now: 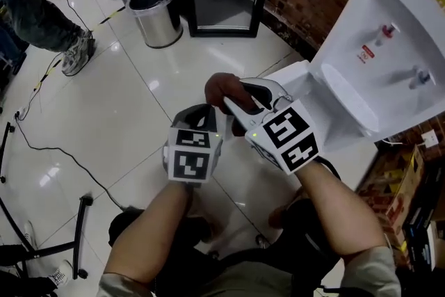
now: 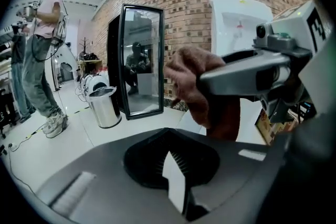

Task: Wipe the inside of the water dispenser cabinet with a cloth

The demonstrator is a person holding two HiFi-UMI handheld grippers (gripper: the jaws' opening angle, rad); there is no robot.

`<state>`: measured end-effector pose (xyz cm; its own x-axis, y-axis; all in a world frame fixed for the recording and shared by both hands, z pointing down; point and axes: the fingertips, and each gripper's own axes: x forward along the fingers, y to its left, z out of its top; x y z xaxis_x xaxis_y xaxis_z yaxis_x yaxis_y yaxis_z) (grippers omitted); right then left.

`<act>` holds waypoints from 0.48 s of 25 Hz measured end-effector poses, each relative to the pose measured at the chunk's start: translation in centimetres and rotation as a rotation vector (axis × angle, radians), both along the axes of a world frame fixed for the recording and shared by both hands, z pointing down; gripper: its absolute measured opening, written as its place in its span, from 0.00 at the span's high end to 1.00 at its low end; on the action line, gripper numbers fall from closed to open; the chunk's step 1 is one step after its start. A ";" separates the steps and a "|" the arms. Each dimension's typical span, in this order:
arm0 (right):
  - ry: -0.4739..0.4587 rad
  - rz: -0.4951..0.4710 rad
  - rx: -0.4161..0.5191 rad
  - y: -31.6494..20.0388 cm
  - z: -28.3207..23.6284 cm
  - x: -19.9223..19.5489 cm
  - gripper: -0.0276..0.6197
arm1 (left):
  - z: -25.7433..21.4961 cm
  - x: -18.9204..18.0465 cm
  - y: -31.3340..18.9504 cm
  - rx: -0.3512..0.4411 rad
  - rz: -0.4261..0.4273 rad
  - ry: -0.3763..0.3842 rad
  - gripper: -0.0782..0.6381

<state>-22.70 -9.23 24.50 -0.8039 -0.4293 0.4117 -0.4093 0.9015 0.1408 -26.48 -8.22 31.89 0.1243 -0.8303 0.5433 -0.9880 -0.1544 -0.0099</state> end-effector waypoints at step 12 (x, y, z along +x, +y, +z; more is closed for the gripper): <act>0.120 -0.017 -0.079 -2.8 5.9 -0.2 0.74 | 1.4 1.4 -1.3 -0.034 0.056 -0.009 0.89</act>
<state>-22.86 -12.01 30.44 -0.7537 -0.3782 0.5374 -0.3779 0.9185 0.1163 -25.13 -9.54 33.31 0.1655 -0.8034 0.5720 -0.9776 -0.2102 -0.0125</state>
